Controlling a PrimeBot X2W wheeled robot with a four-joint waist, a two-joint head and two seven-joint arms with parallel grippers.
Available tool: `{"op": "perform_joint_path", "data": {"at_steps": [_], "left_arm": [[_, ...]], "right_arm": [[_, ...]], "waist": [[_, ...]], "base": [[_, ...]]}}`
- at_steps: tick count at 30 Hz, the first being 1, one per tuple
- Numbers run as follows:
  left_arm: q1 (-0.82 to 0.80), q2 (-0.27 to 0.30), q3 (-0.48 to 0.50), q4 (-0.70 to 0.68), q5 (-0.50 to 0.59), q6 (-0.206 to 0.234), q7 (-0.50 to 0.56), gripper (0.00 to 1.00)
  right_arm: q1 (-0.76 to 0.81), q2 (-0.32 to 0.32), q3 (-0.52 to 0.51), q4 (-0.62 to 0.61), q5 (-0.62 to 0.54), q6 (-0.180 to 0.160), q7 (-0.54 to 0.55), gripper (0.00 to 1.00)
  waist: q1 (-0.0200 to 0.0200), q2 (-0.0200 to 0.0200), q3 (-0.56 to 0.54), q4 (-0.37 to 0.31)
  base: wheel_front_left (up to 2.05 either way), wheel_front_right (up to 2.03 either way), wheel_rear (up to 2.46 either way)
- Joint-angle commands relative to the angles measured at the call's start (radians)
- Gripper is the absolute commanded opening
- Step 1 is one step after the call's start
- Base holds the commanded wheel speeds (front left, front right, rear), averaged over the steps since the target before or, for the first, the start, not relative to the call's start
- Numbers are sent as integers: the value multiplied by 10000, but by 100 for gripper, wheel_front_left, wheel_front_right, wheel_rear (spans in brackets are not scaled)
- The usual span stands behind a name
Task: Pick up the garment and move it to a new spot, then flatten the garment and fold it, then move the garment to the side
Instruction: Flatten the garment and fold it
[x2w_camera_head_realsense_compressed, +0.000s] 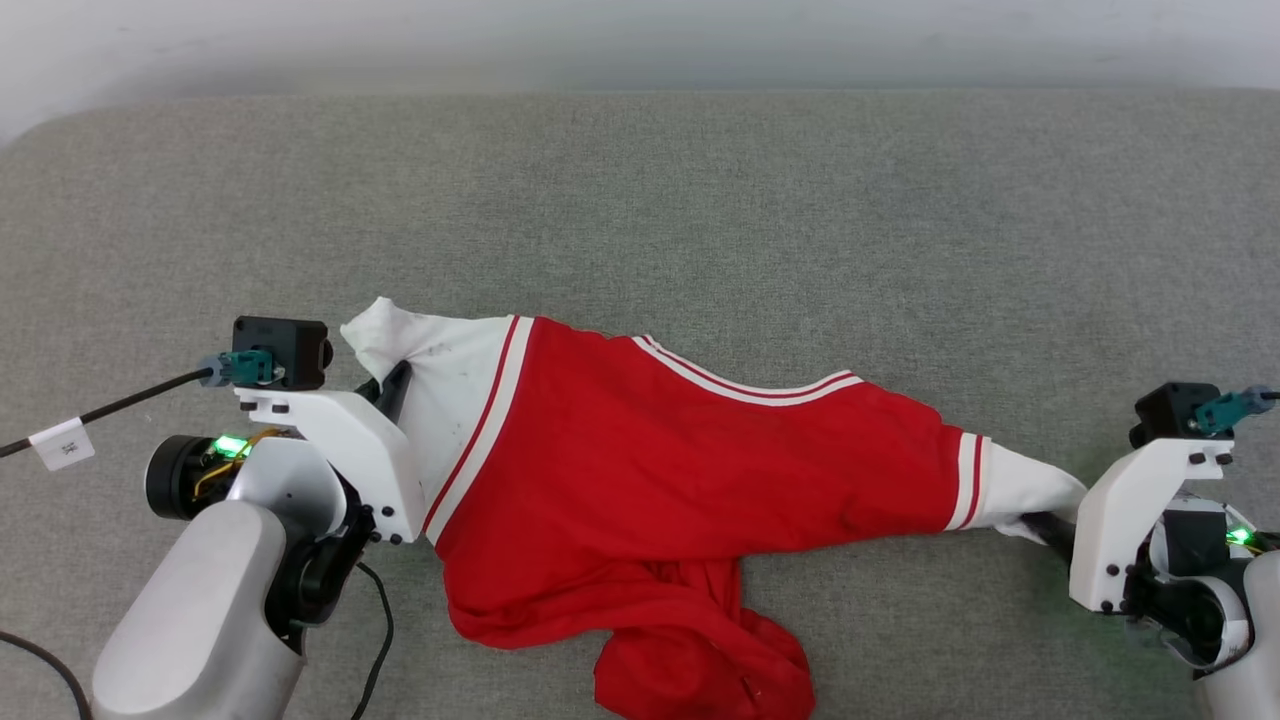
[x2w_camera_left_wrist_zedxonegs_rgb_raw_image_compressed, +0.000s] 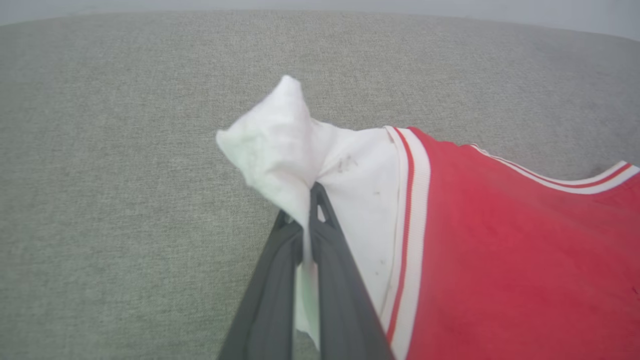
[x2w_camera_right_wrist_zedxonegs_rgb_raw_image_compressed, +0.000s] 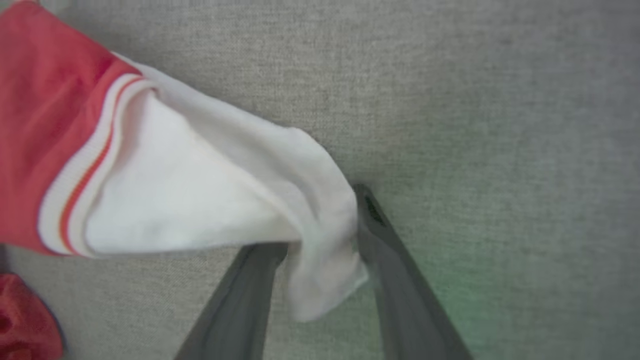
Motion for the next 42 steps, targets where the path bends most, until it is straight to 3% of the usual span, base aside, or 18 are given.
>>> {"op": "perform_joint_path", "data": {"at_steps": [1,14,25,33,42], "left_arm": [[-154,-21,-18,11,8,-18,5,0],[-512,178,41,325,113,89,-123,0],[-2653,77,152,861,191,-144,2,0],[-4865,-82,374,2049,427,-243,-540,0],[-7728,65,692,3238,986,-499,-2153,0]], "right_arm": [[482,354,310,611,92,3,288,0],[-903,-375,450,-110,-208,0,-527,0],[-3177,-911,577,3,-569,-1,-394,0],[-5557,-1186,675,389,-730,-1,-788,0],[-8408,-1000,428,1025,-1458,-3,-2245,0]], "waist": [[0,0,4,2],[0,0,-917,-335],[0,0,-1415,-494],[0,0,-704,-606],[0,0,628,-809]], "base": [[0,0,0],[0,0,0],[0,0,0],[0,0,0],[0,0,0]]}}
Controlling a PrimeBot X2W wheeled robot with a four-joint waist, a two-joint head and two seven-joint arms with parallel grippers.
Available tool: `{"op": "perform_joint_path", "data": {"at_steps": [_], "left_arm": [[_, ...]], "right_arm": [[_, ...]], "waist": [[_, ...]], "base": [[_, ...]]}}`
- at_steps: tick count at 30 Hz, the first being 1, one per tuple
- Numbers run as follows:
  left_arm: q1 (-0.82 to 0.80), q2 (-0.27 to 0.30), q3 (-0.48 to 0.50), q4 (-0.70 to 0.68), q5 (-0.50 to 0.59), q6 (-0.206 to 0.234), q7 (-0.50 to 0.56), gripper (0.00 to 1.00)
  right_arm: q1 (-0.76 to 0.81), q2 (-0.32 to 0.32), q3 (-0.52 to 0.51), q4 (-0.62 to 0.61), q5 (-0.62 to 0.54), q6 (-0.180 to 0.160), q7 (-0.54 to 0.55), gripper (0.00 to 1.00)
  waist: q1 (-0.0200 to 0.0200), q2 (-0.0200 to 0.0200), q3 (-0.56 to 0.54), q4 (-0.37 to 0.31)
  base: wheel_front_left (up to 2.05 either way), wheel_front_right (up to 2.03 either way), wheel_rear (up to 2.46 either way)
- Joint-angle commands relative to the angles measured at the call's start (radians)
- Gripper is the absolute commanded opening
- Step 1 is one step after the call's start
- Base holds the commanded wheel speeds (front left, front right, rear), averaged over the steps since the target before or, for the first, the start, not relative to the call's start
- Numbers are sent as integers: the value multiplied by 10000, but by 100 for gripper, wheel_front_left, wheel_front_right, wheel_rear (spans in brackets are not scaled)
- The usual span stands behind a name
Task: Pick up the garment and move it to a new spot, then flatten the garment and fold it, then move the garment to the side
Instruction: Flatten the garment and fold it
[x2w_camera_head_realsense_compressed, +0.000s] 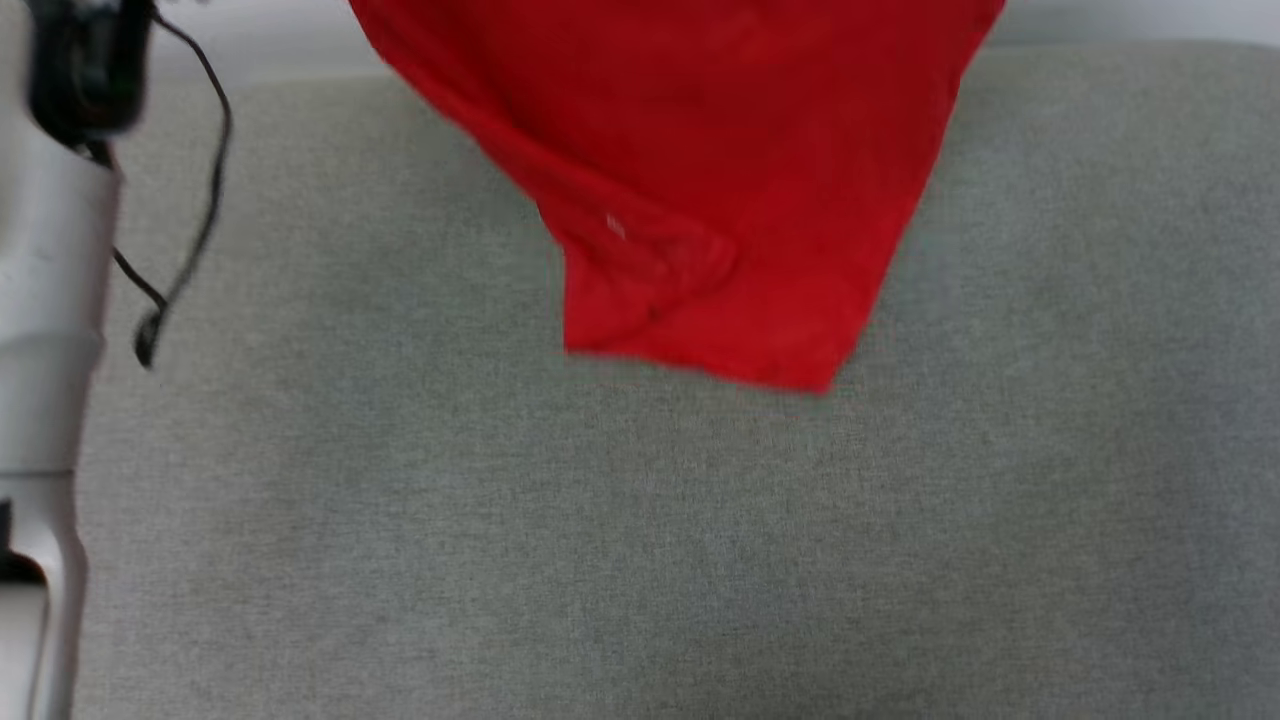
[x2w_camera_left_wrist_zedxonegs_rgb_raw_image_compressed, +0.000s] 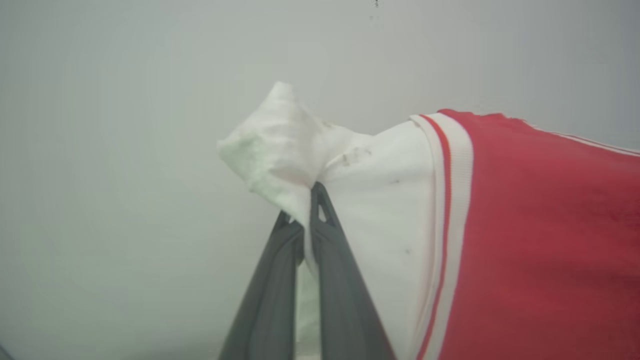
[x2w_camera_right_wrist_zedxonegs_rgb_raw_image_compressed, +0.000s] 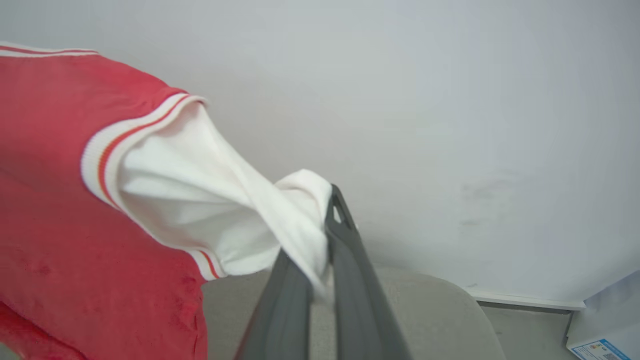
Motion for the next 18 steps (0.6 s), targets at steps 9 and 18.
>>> {"op": "perform_joint_path", "data": {"at_steps": [9,18], "left_arm": [[-2552,449,178,612,492,-330,-1102,0],[-4150,543,128,1337,614,-797,-1895,0]], "right_arm": [[-2706,347,-242,611,-825,-12,-1915,0],[-4530,327,272,1705,-807,-10,-3602,0]], "waist": [[-1,0,1644,-442],[-1,0,3090,-591]], "base": [[0,0,0],[0,0,0]]}}
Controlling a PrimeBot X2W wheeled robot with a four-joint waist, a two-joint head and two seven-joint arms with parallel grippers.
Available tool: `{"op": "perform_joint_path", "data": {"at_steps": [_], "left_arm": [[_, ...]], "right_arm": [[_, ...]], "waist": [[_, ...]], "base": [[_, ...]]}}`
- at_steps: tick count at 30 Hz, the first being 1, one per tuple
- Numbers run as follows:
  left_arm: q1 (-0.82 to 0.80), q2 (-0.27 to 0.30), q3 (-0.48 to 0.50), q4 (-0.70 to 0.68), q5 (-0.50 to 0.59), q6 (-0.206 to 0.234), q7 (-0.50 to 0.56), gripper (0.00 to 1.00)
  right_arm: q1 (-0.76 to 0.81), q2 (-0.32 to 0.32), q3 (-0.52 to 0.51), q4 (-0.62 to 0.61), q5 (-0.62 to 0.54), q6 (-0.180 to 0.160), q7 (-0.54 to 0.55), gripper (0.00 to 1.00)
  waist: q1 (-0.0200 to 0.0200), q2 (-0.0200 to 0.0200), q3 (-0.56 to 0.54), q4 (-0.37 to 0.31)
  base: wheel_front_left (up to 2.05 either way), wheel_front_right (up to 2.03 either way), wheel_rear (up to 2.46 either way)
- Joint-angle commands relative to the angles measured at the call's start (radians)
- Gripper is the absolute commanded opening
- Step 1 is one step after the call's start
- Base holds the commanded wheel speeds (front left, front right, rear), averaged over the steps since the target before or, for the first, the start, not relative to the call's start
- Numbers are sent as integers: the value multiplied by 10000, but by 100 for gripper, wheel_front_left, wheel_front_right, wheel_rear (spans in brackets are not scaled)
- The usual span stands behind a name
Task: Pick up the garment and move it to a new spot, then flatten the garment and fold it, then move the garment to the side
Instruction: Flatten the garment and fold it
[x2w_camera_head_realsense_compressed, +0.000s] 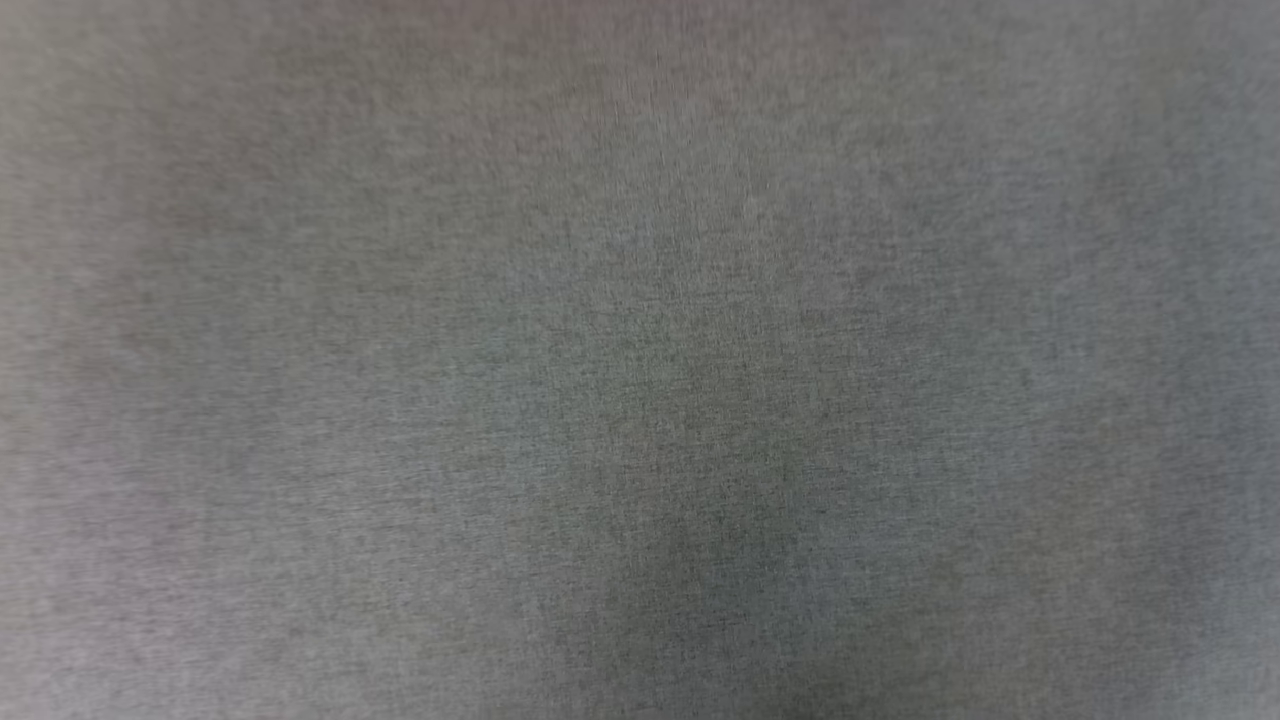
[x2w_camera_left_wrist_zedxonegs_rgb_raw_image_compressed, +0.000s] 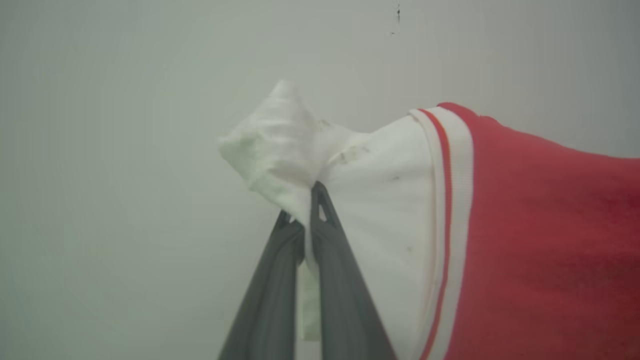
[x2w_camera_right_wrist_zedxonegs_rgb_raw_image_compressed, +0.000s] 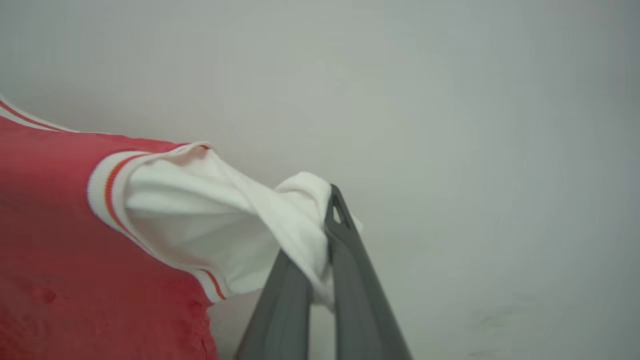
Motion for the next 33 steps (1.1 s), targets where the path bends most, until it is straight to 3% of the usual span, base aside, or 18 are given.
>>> {"op": "perform_joint_path", "data": {"at_steps": [1,12,19,22,26,33], "left_arm": [[-216,24,12,279,14,-79,-223,0],[-164,-152,-104,1670,-212,-524,-963,0],[697,-435,136,2469,-776,-734,-1484,0],[1836,-586,356,2613,-1128,-827,-1709,0],[2969,-680,686,2343,-1424,-873,-1753,0],[6880,-1026,1823,273,-1386,-781,-1771,0]], "right_arm": [[-347,19,155,424,175,-10,-245,0],[-715,118,1170,2192,1048,-10,-1028,0],[77,181,2110,2995,1815,-10,-1431,0],[1105,-141,2968,2837,2277,-10,-1465,0],[2381,-328,3366,2447,2790,-10,-1417,0],[5784,-869,3351,1059,3537,-12,-1277,0]], "waist": [[-1,0,531,-93],[-1,0,1193,-203],[-1,0,813,-125],[-1,0,120,48],[-1,0,-549,167],[-1,0,-2259,409]], "base": [[0,0,0],[0,0,0],[0,0,0],[0,0,0],[0,0,0],[0,0,0]]}}
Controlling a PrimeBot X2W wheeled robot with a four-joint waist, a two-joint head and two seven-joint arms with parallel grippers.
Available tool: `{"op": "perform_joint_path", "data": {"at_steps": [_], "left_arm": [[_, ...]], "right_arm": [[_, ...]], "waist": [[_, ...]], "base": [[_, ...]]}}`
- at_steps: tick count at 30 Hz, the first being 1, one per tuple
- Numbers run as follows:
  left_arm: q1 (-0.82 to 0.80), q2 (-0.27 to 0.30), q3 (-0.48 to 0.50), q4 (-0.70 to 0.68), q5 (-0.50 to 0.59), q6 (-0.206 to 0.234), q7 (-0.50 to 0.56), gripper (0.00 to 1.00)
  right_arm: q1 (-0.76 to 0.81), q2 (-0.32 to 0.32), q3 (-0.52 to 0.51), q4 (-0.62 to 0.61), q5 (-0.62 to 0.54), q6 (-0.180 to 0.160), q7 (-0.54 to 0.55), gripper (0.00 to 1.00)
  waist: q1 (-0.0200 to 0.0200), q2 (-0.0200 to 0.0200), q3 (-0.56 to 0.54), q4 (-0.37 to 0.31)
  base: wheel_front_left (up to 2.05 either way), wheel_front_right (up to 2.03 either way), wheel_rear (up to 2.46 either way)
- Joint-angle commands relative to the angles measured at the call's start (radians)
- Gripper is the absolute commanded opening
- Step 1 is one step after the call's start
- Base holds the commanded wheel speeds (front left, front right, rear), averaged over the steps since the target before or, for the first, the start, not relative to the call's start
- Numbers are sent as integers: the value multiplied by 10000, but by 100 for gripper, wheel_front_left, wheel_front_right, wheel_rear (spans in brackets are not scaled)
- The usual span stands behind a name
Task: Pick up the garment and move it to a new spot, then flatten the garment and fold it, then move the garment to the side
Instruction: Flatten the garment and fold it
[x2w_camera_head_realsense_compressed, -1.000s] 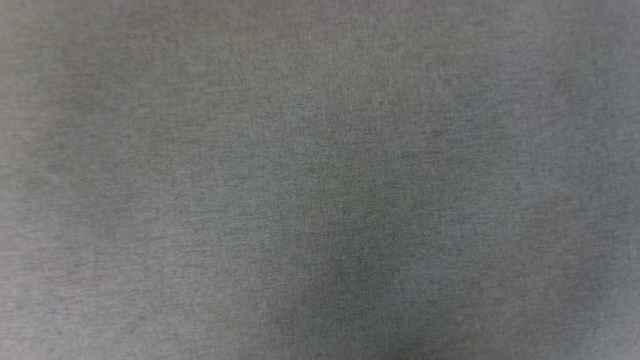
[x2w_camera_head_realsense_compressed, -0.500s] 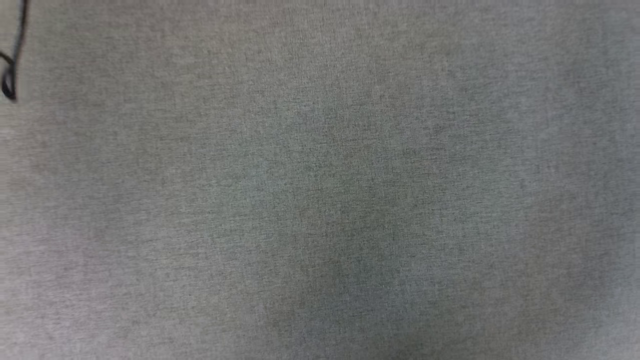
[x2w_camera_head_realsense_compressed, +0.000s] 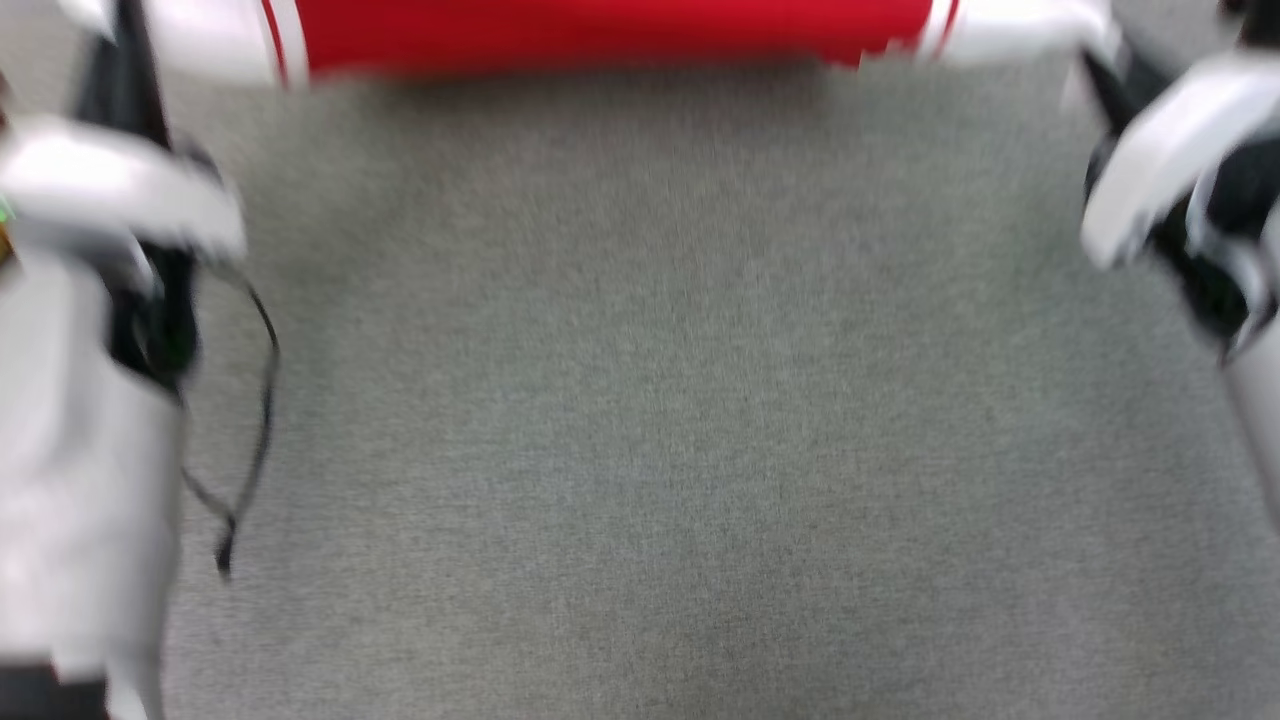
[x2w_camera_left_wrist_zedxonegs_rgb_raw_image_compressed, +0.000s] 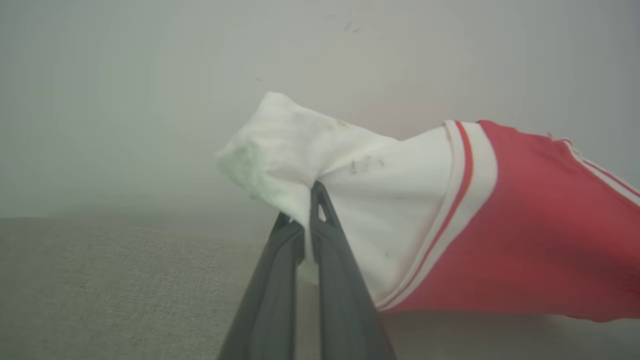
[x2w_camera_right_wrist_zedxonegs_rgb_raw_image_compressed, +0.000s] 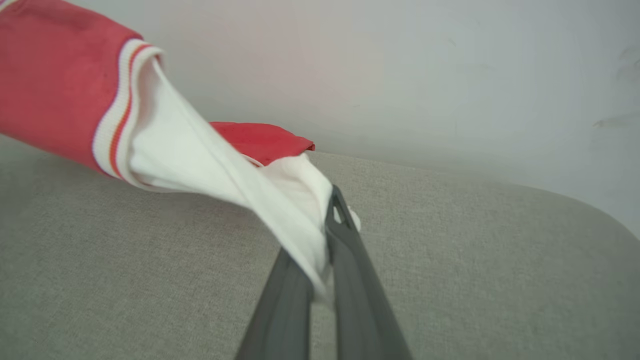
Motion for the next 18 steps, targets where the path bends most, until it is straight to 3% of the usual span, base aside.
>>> {"op": "perform_joint_path", "data": {"at_steps": [1,8,18], "left_arm": [[364,-12,108,-175,79,82,-71,0],[4411,-146,493,-2013,110,469,-57,0],[8310,-292,270,-4463,154,1429,629,0]], "right_arm": [[388,-125,-35,-97,-29,-14,57,0],[3726,-242,-796,-1832,-660,-15,924,0],[8523,796,-2665,-4697,-1390,-14,2551,0]], "waist": [[1,0,-837,168],[1,0,-1950,157],[1,0,-2978,273]], "base": [[0,0,0],[0,0,0],[0,0,0]]}}
